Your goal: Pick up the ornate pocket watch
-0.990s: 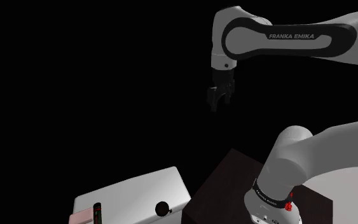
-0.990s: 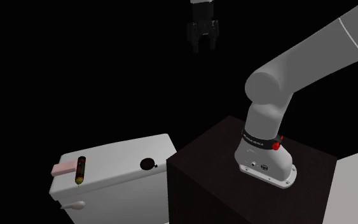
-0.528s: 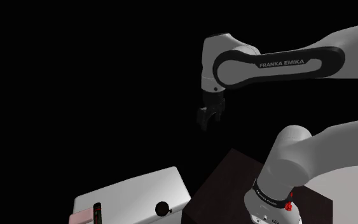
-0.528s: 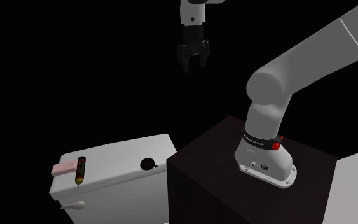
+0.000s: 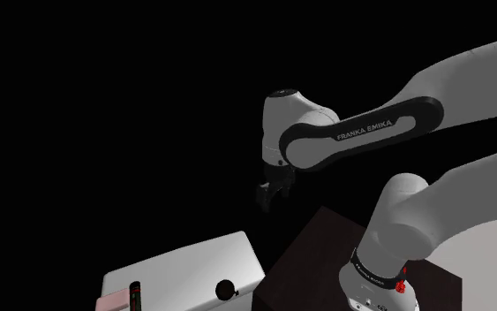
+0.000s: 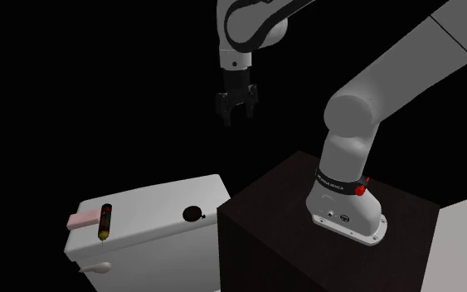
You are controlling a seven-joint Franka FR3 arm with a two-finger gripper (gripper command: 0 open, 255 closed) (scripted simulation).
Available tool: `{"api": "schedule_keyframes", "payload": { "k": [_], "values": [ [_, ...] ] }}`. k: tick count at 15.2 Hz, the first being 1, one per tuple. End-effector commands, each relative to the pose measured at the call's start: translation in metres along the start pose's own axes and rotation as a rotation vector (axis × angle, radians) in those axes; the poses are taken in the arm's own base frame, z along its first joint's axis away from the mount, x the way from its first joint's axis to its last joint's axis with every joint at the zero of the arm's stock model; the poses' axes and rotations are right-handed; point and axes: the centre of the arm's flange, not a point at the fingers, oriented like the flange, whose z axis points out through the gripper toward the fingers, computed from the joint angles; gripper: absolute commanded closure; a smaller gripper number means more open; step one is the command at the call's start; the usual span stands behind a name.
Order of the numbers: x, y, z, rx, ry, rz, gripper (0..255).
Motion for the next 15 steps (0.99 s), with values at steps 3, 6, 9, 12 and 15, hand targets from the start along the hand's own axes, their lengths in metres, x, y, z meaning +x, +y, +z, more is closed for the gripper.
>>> {"api": "schedule_keyframes", "payload": {
  "k": [3,6,9,12,15],
  "values": [
    [0.004,-0.033,0.041,0.004,0.018,-0.006,0],
    [0.006,-0.057,0.072,0.007,0.029,-0.012,0],
    [0.009,-0.08,0.104,0.009,0.041,-0.017,0],
    [0.012,-0.104,0.135,0.011,0.052,-0.022,0],
    [0.015,-0.127,0.166,0.013,0.064,-0.027,0]
  ]
}}
